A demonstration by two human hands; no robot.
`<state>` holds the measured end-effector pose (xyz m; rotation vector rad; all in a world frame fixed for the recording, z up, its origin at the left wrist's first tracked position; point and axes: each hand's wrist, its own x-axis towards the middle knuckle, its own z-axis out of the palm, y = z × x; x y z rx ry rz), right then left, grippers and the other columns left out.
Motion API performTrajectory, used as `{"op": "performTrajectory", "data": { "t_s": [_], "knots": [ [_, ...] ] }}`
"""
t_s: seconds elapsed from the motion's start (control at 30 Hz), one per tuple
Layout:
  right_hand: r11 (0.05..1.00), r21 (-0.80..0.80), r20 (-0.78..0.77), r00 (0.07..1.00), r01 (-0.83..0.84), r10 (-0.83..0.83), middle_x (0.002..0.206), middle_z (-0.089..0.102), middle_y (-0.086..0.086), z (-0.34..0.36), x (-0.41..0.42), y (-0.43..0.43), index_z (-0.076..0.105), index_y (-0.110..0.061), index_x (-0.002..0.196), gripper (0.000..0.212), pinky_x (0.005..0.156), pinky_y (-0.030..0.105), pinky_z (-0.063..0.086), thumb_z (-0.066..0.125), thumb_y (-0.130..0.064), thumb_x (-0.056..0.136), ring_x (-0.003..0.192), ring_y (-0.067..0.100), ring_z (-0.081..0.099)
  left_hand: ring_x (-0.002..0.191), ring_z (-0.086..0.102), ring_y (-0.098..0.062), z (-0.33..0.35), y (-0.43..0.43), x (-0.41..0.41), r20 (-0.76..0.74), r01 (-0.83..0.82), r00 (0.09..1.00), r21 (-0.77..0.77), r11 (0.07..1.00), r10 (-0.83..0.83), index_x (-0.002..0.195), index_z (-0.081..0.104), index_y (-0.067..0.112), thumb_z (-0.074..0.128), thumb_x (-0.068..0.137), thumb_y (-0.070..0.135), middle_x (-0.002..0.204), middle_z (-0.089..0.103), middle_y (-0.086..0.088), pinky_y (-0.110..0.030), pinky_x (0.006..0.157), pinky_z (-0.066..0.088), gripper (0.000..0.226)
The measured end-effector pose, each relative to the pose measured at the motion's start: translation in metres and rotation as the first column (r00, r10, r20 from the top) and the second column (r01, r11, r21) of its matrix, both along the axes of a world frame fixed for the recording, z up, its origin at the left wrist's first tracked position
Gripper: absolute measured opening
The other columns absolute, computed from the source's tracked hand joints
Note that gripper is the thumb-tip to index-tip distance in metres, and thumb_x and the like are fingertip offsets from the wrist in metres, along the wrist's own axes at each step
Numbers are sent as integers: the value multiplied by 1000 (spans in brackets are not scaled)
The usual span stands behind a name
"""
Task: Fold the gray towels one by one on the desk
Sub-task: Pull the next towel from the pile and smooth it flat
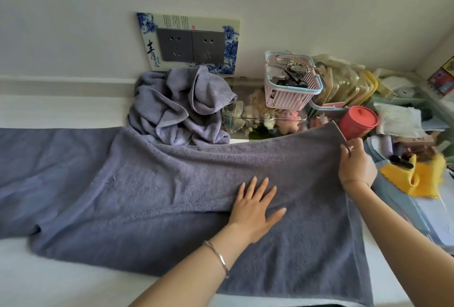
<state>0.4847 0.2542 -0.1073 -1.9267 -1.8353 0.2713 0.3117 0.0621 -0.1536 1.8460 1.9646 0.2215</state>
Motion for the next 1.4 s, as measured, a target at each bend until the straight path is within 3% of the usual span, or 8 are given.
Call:
{"op": "performTrajectory", "data": {
  "t_s": [0.17,0.33,0.57,0.7,0.93,1.2,1.3,1.4],
  "knots": [
    [994,89,15,998,-63,62,122,52,23,-16,-12,-20,47,-3,120,35,81,46,41,56,-16,89,110,42,50,145,-16,-20,-2,13,5,-16,-3,1000,-27,1000,3,151,7,32,-17,65,71,159,-9,6,-43,115,-14,97],
    [913,124,80,921,-388,381,141,44,14,-42,-44,-79,50,-6,130,51,105,46,32,66,-12,82,129,34,41,146,-3,-13,6,0,-16,60,7,998,32,999,-9,151,16,25,-12,68,68,160,5,5,-32,116,-8,98],
    [821,60,-77,818,-567,570,141,45,8,-56,-112,-156,53,-11,127,39,107,42,32,61,-14,89,128,31,44,146,-2,-9,14,-77,-104,-46,-163,985,110,980,169,151,13,26,13,96,56,159,6,8,-25,115,-9,63],
    [772,-2,-181,759,-636,625,141,44,5,-52,-155,-195,53,-13,126,37,107,39,31,59,-16,90,130,28,41,146,2,-10,18,-133,-162,-105,-221,967,109,969,232,151,16,26,-18,76,72,159,10,7,-24,113,-8,94],
    [613,50,-302,573,-789,762,118,55,-4,-23,-243,-283,60,-17,112,35,97,27,42,54,-41,88,112,13,53,131,46,-24,25,-230,-275,-171,-342,918,120,932,358,134,52,15,0,93,63,141,50,-4,-38,109,31,82],
    [488,-202,-181,522,-849,833,113,56,-10,-31,-315,-379,61,-24,115,37,88,22,43,63,-46,85,103,12,53,142,26,-19,25,-326,-369,-115,-428,898,2,904,425,148,29,20,1,75,79,154,29,1,-36,115,17,98],
    [498,-237,-35,520,-834,853,115,57,-7,-32,-339,-394,62,-23,116,41,87,29,45,65,-46,82,103,19,51,143,19,-15,20,-343,-399,-128,-307,945,-23,952,302,149,23,24,35,89,59,156,20,7,-31,116,15,71],
    [557,-152,39,558,-816,829,100,65,-3,-34,-350,-398,72,-18,98,25,68,37,52,66,-35,80,89,26,60,124,51,-22,17,-342,-415,-62,-294,950,152,944,306,129,57,14,64,87,15,136,53,-1,-33,98,41,43]
  ]
}}
